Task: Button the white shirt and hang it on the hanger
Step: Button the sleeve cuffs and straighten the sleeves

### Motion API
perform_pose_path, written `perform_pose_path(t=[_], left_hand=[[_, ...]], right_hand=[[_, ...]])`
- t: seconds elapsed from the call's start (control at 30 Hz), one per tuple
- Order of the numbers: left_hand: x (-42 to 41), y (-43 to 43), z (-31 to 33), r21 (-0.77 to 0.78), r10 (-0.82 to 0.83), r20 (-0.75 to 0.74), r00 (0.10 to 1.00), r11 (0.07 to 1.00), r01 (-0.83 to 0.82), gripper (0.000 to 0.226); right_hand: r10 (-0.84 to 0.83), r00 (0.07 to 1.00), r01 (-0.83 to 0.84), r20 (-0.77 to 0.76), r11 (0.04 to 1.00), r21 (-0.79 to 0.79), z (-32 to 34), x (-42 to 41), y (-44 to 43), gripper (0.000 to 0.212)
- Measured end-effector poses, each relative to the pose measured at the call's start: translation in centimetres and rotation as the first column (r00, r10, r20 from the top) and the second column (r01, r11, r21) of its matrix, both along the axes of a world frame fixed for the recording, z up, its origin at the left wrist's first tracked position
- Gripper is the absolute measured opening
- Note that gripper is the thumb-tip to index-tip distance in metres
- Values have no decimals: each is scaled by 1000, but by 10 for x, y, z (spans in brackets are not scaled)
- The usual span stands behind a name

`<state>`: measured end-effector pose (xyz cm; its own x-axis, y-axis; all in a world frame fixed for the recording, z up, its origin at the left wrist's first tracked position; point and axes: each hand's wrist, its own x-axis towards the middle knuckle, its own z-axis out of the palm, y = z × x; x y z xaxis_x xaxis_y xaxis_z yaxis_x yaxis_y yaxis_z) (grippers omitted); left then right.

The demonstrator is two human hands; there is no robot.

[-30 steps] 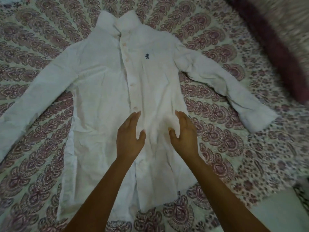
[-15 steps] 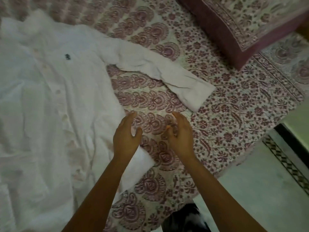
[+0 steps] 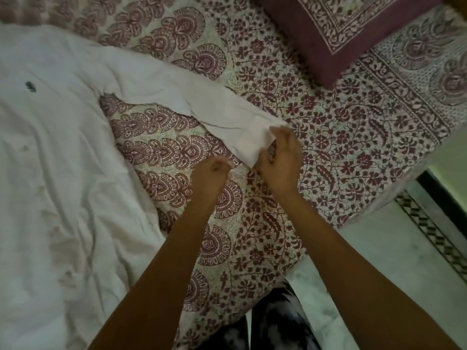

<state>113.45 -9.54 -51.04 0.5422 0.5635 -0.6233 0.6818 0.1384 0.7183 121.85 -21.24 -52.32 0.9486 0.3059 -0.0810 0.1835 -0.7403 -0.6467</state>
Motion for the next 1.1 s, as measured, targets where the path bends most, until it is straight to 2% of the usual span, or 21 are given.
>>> perform_pose_path(t=[0.07,0.2,0.3,0.4,0.5,0.57,0.67,0.77,0.83,0.9,1.0,1.1], left_hand=[[10,-3,-8,-99,66,1,998,993,-65,11],[32,-9,-12,-265,177,28,984,950,-164,22],[43,-15,-16,-385,290,16,957,885,-262,39],[49,-18,-15,-473,312,12,950,839,-269,42],[41,-15,-9,-507,278,16,960,830,-232,34],[28,-11,-6,-515,267,52,962,833,-203,29],[4,1,-7,-485,315,46,948,836,-254,21],[-19,11,-10,-553,497,-42,867,711,-434,26],[-29,15,-7,-542,562,-111,819,657,-524,28],[-39,14,-5,-476,558,-107,823,698,-535,32],[-53,11,-3,-386,474,-34,880,806,-449,39],[-59,9,-4,-315,416,-32,909,859,-405,49]], right_hand=[[-49,999,50,8,997,-54,-5,16,3,54],[-82,988,60,-129,984,-168,-12,39,14,64],[-71,992,50,-103,981,-190,-8,43,18,47],[-86,995,86,-40,996,-3,3,33,19,26],[-68,996,56,52,978,201,20,8,15,17],[8,993,-35,116,972,233,26,-13,10,20],[179,970,-205,162,966,155,21,-45,1,24],[363,927,-367,95,930,26,6,-74,-4,29],[447,893,-446,47,894,-41,-5,-88,-4,31],[487,873,-486,-1,871,-68,-12,-97,-3,33],[483,875,-484,-37,875,-1,-16,-104,-5,35],[305,951,-301,-49,950,83,-8,-102,-5,29]])
